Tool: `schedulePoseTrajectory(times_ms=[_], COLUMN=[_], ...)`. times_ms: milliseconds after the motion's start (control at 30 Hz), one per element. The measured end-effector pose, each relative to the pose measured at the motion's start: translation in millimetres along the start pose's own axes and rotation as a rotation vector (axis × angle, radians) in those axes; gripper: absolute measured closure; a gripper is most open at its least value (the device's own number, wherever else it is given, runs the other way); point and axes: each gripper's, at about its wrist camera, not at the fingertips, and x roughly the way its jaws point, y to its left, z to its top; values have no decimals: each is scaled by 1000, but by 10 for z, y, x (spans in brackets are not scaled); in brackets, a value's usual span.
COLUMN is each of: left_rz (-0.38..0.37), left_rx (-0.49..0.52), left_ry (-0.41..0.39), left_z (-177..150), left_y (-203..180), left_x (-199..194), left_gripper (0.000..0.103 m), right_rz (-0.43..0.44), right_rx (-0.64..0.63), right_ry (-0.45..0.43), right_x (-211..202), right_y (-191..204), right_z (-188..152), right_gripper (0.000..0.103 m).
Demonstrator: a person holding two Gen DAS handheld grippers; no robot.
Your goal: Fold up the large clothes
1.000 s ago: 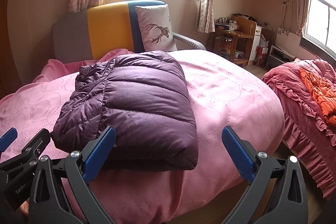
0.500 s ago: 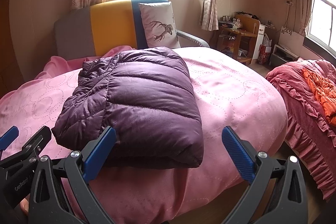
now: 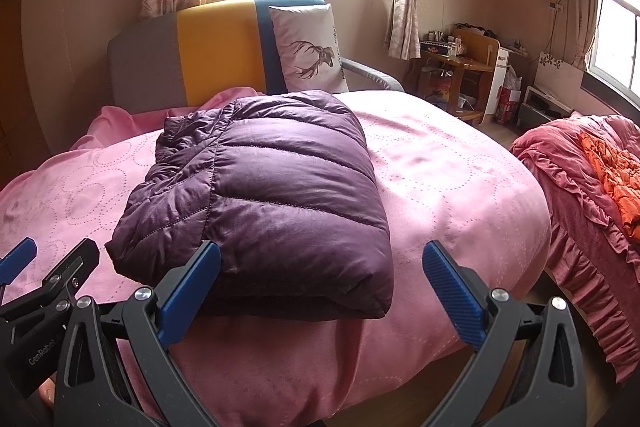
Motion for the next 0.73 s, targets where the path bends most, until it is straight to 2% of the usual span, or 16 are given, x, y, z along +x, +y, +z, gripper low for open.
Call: schedulePoseTrajectory(times_ms=[400, 733], left_rz=[17, 11], left_rx=[20, -15], left_ry=[-20, 29], left_z=[5, 8], left_y=[0, 58], left_x=[-51, 27], left_gripper=[4, 4], right_rz=[7, 9], right_rx=[-8, 10], right_ry=[0, 2], right_x=[-1, 26], right_y=[32, -8], right_z=[7, 35], right_gripper=[2, 2])
